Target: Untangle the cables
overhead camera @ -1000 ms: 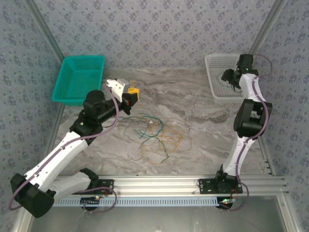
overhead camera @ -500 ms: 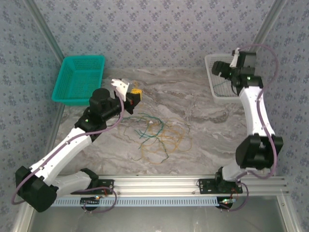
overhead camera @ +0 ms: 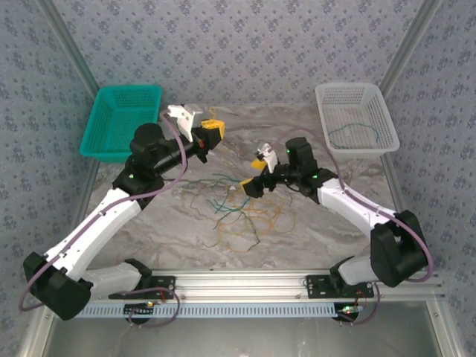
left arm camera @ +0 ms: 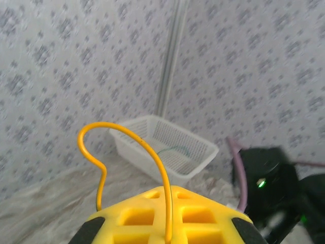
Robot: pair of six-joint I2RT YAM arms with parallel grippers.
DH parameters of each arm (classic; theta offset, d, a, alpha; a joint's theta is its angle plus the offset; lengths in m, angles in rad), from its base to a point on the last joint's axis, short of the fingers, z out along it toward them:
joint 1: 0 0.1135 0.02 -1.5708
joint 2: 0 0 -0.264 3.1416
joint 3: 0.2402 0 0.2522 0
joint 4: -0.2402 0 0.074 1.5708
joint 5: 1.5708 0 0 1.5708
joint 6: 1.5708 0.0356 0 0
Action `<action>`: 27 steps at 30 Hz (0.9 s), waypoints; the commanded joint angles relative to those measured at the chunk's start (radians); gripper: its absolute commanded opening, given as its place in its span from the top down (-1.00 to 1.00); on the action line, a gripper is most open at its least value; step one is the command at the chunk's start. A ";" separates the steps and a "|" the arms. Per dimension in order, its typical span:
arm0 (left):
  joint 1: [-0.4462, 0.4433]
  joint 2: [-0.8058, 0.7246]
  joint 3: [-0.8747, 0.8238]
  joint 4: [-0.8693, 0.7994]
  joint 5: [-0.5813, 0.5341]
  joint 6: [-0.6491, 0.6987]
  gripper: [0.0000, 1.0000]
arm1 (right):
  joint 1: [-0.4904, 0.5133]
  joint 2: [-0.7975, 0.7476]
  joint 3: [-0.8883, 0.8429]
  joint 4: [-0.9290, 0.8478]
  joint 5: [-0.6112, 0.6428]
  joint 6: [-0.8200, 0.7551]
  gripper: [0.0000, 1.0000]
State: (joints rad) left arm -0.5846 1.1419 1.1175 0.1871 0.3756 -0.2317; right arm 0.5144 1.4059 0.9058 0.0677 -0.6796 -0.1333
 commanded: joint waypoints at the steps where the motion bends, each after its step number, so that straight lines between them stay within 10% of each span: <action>1: -0.002 -0.034 0.044 0.117 0.088 -0.068 1.00 | 0.031 0.066 0.028 0.195 0.035 -0.055 -0.98; 6: -0.002 -0.085 0.019 0.135 0.082 -0.097 1.00 | 0.035 0.203 0.089 0.233 0.108 -0.086 -0.85; 8: -0.003 -0.119 0.004 0.128 0.069 -0.089 1.00 | 0.025 0.255 0.138 0.194 0.119 -0.089 -0.48; 12: 0.002 -0.199 -0.022 0.021 -0.062 -0.005 1.00 | 0.007 0.249 0.175 0.163 0.086 -0.048 0.94; 18: 0.040 -0.274 -0.123 -0.124 -0.383 0.094 1.00 | -0.030 0.152 0.324 -0.001 0.026 0.074 1.00; 27: 0.055 -0.145 -0.193 -0.029 -0.214 0.096 1.00 | -0.050 0.114 0.559 -0.078 -0.083 0.351 1.00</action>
State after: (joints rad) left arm -0.5236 0.9871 0.9356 0.0956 0.0879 -0.1497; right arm 0.4751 1.5253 1.4372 0.0105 -0.6910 0.0650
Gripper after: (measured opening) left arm 0.075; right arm 0.073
